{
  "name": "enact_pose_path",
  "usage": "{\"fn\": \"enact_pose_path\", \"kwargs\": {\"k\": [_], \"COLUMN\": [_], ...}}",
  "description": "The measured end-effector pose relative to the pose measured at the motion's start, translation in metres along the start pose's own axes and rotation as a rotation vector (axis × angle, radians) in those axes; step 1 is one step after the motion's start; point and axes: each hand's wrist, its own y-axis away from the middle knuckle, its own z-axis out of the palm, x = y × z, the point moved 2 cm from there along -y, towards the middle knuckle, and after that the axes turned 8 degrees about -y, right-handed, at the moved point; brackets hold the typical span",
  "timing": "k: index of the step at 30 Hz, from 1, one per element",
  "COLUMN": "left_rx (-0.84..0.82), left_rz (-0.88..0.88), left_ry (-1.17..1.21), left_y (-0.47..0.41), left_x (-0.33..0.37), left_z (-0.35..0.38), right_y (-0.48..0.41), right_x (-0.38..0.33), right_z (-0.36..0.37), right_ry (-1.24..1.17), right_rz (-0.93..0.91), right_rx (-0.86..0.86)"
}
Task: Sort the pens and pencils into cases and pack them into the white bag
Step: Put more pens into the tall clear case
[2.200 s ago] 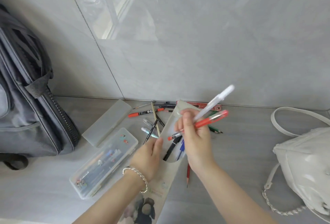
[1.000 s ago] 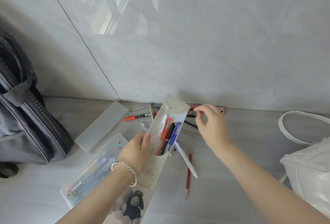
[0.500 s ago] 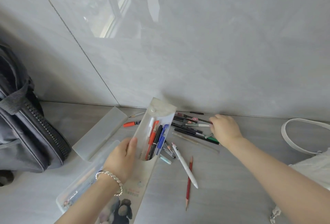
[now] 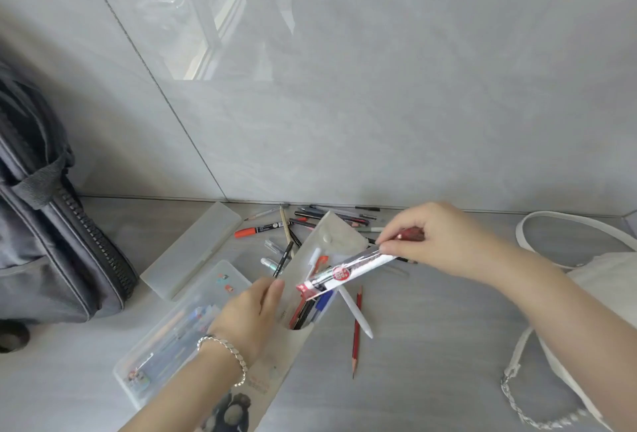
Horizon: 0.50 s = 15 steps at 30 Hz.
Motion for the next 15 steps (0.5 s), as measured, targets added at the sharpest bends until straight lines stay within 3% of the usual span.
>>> {"fn": "enact_pose_path", "kwargs": {"k": [6, 11, 15], "left_rx": [0.049, 0.071, 0.103], "left_rz": [0.124, 0.06, 0.054], "left_ry": [0.028, 0.116, 0.178], "left_y": [0.017, 0.017, 0.016], "left_x": [0.017, 0.016, 0.017], "left_z": [0.003, 0.004, 0.002], "right_y": [-0.012, -0.006, -0.002], "right_x": [-0.008, -0.007, 0.005], "right_z": [0.06, 0.098, 0.117], "right_ry": [0.053, 0.058, 0.37], "right_rz": [-0.023, -0.169, -0.264], "right_rx": [-0.097, 0.019, 0.181]}}
